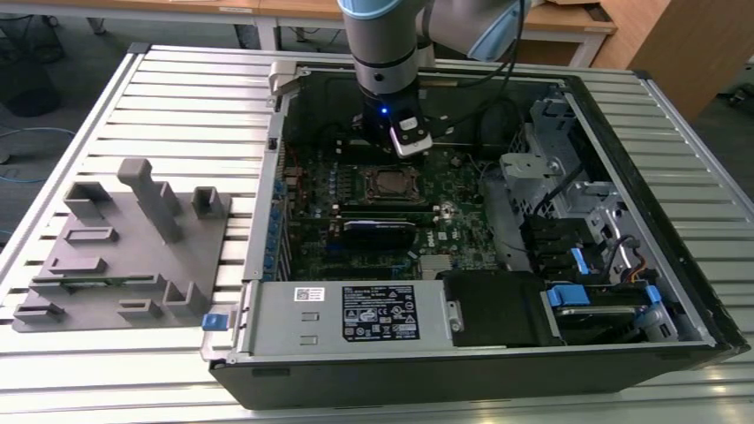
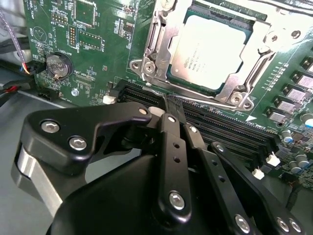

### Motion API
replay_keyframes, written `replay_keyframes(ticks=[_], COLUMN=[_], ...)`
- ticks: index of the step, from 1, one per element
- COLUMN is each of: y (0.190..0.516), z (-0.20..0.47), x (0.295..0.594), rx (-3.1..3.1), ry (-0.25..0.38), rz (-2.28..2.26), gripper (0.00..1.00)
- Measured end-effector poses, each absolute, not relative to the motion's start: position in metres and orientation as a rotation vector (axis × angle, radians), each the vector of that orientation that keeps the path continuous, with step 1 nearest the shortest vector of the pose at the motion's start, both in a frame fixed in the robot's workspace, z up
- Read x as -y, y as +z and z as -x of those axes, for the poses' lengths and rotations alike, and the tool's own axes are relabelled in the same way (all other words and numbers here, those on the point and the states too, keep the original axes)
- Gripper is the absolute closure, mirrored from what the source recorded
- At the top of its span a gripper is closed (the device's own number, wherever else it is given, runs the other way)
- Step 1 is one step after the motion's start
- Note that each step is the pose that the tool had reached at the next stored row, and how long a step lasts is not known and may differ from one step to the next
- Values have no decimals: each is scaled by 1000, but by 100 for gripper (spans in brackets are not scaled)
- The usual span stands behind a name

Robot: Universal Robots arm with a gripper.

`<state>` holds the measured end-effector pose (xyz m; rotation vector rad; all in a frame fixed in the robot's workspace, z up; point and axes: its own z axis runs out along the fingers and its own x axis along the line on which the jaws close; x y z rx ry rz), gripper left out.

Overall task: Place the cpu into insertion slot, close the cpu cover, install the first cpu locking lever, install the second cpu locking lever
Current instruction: 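Install the first cpu locking lever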

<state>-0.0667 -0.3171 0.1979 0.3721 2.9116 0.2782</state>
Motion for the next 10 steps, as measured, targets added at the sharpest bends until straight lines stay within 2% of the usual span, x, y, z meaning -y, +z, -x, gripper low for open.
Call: replay_keyframes(ticks=[10], y=[198], z=[67], x=[317], rx=[-2907], ry=[254], rz=[-372], gripper=[89])
